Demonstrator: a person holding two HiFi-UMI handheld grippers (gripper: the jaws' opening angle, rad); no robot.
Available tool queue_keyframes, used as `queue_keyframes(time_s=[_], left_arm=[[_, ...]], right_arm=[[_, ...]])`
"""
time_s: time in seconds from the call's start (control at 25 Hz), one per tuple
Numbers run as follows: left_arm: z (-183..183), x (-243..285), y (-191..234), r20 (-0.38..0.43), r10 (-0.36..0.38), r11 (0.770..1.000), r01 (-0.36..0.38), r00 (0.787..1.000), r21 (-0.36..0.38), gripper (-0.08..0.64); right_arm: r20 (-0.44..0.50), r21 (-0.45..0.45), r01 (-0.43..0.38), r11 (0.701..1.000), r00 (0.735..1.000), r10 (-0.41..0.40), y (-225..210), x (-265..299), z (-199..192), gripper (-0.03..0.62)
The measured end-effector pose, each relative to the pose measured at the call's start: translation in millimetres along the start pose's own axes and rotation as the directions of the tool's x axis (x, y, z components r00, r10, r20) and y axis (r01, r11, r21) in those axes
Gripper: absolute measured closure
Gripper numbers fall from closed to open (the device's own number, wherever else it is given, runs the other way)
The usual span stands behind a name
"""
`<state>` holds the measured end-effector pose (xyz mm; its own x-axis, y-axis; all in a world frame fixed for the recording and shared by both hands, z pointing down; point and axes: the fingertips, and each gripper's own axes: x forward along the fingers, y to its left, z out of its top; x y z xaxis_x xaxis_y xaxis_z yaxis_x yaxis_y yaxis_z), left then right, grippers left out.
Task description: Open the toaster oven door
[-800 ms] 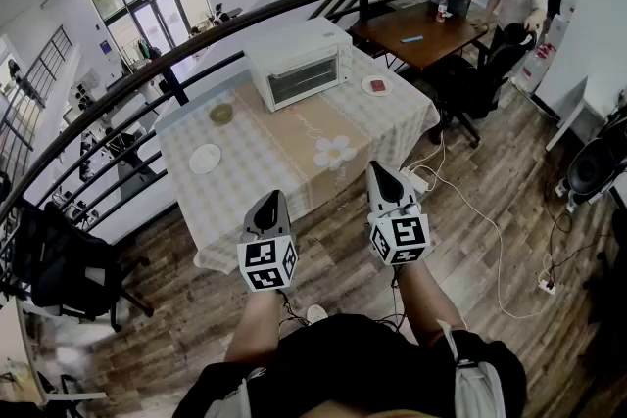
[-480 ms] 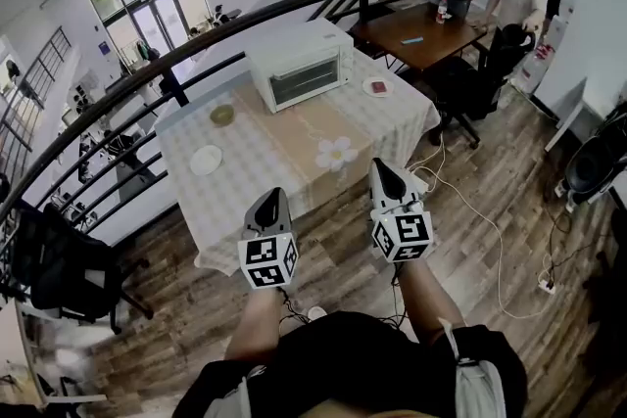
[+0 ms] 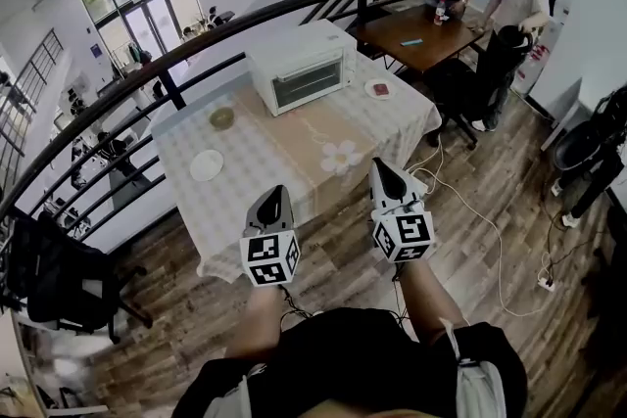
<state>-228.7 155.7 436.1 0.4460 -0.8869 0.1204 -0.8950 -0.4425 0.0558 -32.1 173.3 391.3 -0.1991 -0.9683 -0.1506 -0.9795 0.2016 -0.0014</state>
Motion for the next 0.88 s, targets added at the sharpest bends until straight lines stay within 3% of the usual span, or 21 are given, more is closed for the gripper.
queue_keyframes(time_s=[0.44, 0.88], left_arm=[[6.9, 20.9, 38.1, 0.013, -0.038, 0.999, 0.038, 0.999, 0.005, 0.549], [15.0, 75.2, 58.6, 0.027, -0.012, 1.000, 0.011, 1.000, 0.027, 0.548]], right_arm=[[-0.002, -0.025, 0.040, 0.999, 0.999, -0.040, 20.2, 29.0, -7.2, 0.589], [0.012, -0.020, 0.024, 1.000, 1.000, -0.024, -1.4, 88.8, -19.8, 0.589]])
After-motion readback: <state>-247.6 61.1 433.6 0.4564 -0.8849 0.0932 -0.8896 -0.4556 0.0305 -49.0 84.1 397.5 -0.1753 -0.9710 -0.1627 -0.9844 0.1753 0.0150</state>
